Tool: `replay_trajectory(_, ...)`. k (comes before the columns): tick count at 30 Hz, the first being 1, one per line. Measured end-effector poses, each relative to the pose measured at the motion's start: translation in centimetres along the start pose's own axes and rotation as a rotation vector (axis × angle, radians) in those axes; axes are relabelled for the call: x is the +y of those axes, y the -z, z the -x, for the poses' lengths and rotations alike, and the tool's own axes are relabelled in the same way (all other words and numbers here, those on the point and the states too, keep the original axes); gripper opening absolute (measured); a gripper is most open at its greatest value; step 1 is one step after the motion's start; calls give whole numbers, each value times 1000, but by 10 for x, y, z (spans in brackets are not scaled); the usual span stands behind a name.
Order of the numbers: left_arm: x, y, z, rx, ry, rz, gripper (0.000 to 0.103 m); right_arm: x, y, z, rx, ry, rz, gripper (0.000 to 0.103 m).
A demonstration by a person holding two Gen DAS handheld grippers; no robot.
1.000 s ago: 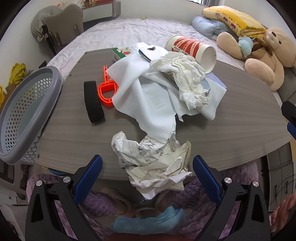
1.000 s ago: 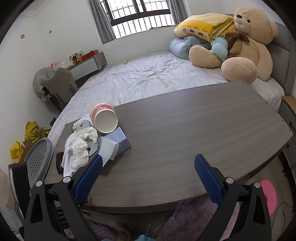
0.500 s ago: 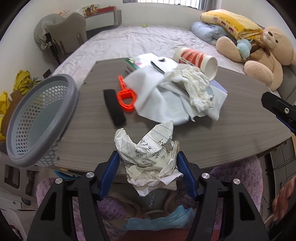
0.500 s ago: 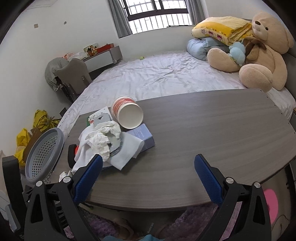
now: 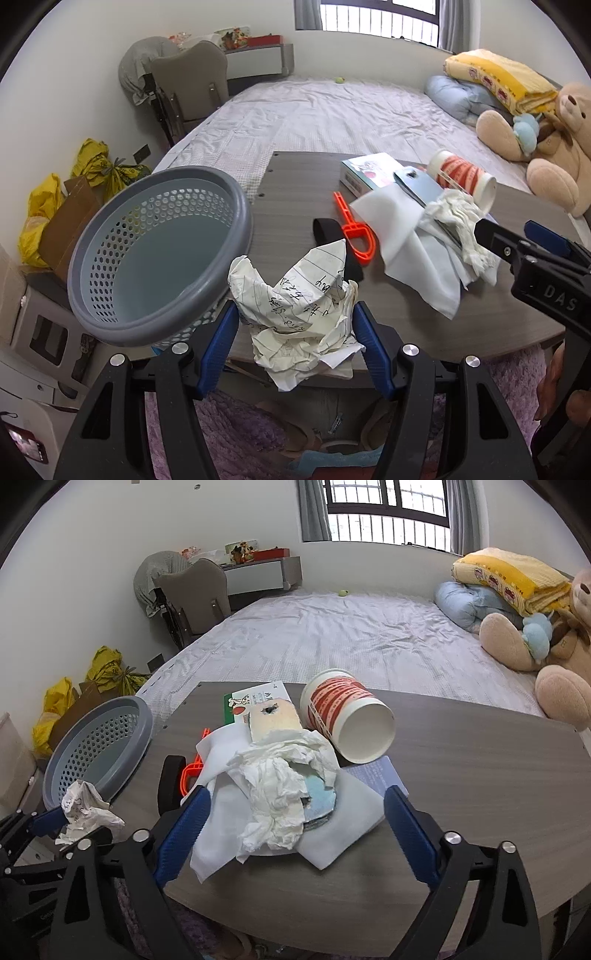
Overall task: Collect trash
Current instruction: 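Lift the paper tissue with the left gripper while the right gripper grasps the white tissue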
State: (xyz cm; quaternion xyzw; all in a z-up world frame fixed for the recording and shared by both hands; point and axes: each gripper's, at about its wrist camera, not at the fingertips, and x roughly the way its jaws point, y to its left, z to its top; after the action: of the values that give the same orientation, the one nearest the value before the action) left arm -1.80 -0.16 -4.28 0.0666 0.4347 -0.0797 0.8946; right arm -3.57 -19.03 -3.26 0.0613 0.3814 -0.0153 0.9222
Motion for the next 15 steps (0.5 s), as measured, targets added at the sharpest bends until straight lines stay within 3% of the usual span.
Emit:
replay_trajectory(2, 2, -4, -2, 0, -1, 9, 62, 6, -3, -11, 39, 7, 24, 57)
replay_trajectory(8, 8, -6, -4, -9, 4, 25, 62, 17, -4, -29, 68, 3, 57, 52)
replay_trajectory(15, 13, -7, -8, -2, 10, 32, 62, 21, -4, -37, 84, 33, 81, 27)
